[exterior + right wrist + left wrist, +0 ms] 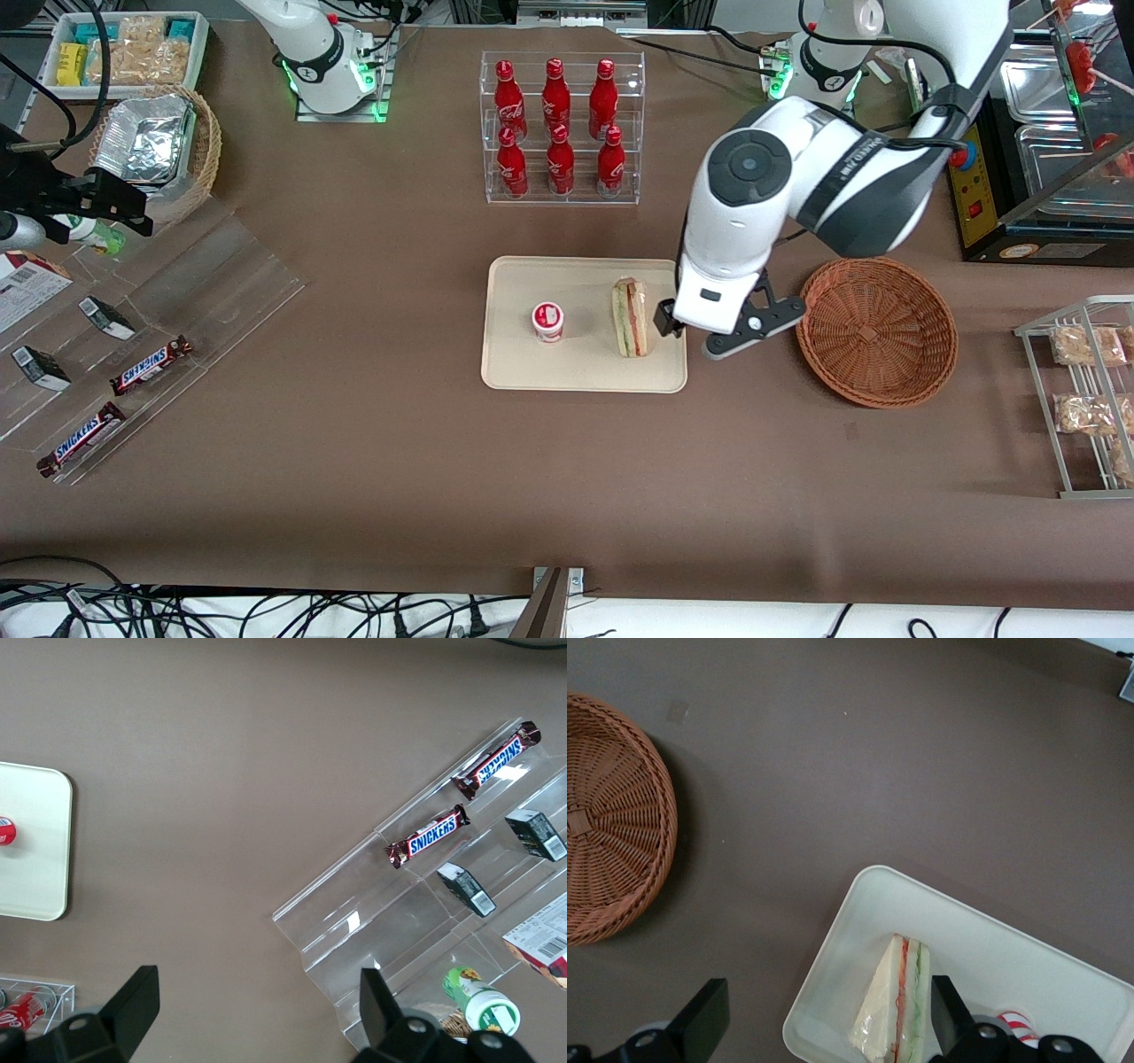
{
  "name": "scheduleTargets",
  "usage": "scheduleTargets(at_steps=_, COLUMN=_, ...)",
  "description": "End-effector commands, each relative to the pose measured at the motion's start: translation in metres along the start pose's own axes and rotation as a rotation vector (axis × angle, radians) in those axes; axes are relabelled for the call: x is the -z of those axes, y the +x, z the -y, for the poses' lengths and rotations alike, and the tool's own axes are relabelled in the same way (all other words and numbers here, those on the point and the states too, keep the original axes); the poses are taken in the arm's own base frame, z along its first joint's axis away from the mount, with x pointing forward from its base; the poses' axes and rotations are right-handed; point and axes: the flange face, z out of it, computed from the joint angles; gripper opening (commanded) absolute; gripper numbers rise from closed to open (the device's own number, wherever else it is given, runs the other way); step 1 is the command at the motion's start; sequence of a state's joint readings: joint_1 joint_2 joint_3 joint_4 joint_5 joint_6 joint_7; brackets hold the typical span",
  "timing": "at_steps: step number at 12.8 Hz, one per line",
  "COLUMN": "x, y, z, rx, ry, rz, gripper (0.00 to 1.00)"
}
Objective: Place sandwich from basket to tray
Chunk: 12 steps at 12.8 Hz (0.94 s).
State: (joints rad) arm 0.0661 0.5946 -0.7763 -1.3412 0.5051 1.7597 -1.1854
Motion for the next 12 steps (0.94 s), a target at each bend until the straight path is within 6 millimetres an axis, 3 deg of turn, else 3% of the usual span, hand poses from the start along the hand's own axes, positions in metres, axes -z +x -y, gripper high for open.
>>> scheduleTargets(at_steps=1, x=0.032, y=0.021, z=0.018, rx=-0.024, ry=-0.034, rz=0.029, gripper=1.00)
scheduleTargets(at_steps=3, x=0.047, y=0.041, z=0.040, rx=-0.122, ry=-0.014, rz=0.082, gripper=1.00)
scheduleTargets(at_steps=5, x=0.073, y=0.093, z=0.088, rx=-0.246, ry=-0.050, rz=0.160, gripper=1.00)
scheduleTargets(at_steps=7, x=0.068, y=0.131, z=0.132, rx=-0.351, ry=-0.080, rz=0.205, gripper=1.00)
scheduleTargets(at_steps=12, x=0.048, y=0.174, z=0.194, rx=-0.473, ry=-0.018, rz=0.217, gripper=1.00)
